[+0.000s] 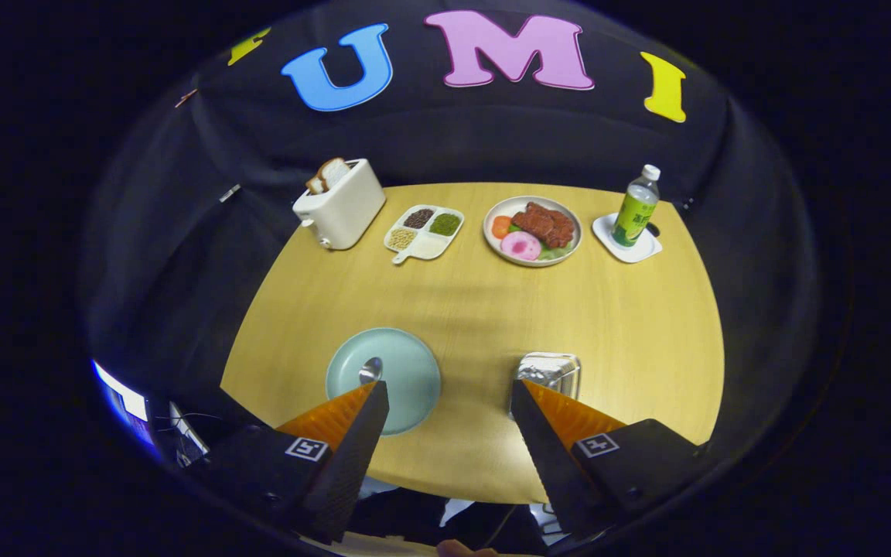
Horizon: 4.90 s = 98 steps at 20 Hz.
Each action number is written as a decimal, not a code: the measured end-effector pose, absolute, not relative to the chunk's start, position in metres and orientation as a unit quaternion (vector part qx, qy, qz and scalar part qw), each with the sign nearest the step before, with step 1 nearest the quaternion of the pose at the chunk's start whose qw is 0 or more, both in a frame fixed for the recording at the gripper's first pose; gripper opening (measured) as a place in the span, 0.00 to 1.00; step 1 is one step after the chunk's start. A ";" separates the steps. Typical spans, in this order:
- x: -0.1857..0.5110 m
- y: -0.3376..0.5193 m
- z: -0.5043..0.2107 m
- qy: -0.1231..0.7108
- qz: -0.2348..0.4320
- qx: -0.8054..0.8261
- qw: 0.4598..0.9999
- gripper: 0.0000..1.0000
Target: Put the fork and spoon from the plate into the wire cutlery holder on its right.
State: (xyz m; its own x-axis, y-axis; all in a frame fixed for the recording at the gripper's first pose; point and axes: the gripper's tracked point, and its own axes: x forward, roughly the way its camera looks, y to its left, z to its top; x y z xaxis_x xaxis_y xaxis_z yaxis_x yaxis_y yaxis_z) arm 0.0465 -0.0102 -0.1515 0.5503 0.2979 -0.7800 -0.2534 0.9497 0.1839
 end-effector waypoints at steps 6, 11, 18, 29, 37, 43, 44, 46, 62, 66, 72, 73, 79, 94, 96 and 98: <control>0.027 0.064 -0.211 0.485 0.171 0.028 0.857 1.00; 0.018 0.104 -0.261 0.521 0.167 0.034 0.836 0.99; 0.016 0.124 -0.334 0.588 0.119 0.029 0.799 0.99; 0.006 0.128 -0.381 0.656 0.073 0.029 0.750 0.84; -0.003 0.129 -0.384 0.681 0.095 0.020 0.726 0.19; -0.007 0.129 -0.380 0.680 0.141 0.001 0.719 0.08; -0.008 0.131 -0.375 0.678 0.150 0.002 0.719 0.08; -0.004 0.128 -0.362 0.665 0.166 -0.010 0.728 0.08; 0.015 -0.031 -0.195 0.648 0.174 0.031 0.741 0.07; 0.019 -0.090 -0.186 0.664 0.152 0.014 0.731 0.08; 0.016 -0.138 -0.212 0.728 0.130 -0.014 0.673 0.07; 0.017 -0.139 -0.217 0.735 0.133 -0.017 0.665 0.08; 0.028 -0.141 -0.238 0.777 0.130 -0.042 0.615 0.08; 0.055 -0.129 -0.230 0.746 0.126 0.005 0.653 0.73; 0.061 -0.129 -0.216 0.717 0.132 0.008 0.684 1.00; 0.069 -0.128 -0.197 0.678 0.137 0.014 0.722 0.99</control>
State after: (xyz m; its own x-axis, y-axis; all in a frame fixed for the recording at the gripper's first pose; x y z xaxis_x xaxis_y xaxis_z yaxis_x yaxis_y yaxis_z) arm 0.0694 -0.1279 -0.1973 0.0428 0.2163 -0.9754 -0.1786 0.9622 0.2055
